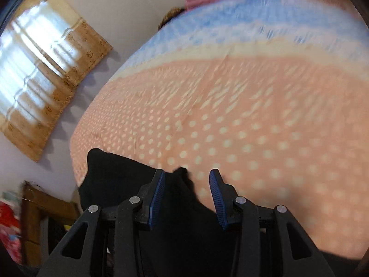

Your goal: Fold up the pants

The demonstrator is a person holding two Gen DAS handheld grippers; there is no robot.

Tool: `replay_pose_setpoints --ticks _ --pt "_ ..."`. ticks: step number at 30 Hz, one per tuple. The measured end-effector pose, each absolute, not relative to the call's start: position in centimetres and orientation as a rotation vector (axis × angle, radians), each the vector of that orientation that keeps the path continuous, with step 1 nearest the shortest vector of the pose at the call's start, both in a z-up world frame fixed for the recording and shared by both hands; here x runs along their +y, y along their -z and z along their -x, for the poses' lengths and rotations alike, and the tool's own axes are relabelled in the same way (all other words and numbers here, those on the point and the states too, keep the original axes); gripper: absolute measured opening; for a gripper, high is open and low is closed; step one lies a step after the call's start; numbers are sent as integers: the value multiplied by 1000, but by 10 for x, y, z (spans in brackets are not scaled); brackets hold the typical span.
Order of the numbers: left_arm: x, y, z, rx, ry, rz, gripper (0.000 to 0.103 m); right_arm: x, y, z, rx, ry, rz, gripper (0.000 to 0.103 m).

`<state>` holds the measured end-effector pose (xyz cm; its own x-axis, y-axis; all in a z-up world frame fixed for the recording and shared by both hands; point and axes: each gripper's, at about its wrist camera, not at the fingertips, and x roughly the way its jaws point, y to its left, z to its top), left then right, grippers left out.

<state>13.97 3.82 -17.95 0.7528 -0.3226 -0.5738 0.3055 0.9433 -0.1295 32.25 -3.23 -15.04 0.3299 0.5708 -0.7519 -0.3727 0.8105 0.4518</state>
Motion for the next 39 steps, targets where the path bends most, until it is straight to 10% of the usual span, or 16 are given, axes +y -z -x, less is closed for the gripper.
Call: replay_pose_setpoints --ticks 4,14,18,39 --pt "41 179 -135 624 349 28 103 -21 163 -334 1122 -648 -255 6" --pt "39 177 -129 625 330 24 103 -16 164 -325 1009 -592 -142 5" --pt "48 168 -125 602 307 35 103 -42 145 -297 944 -574 -138 52" --pt "130 160 -133 594 2 26 103 -530 73 -20 555 293 -472 52"
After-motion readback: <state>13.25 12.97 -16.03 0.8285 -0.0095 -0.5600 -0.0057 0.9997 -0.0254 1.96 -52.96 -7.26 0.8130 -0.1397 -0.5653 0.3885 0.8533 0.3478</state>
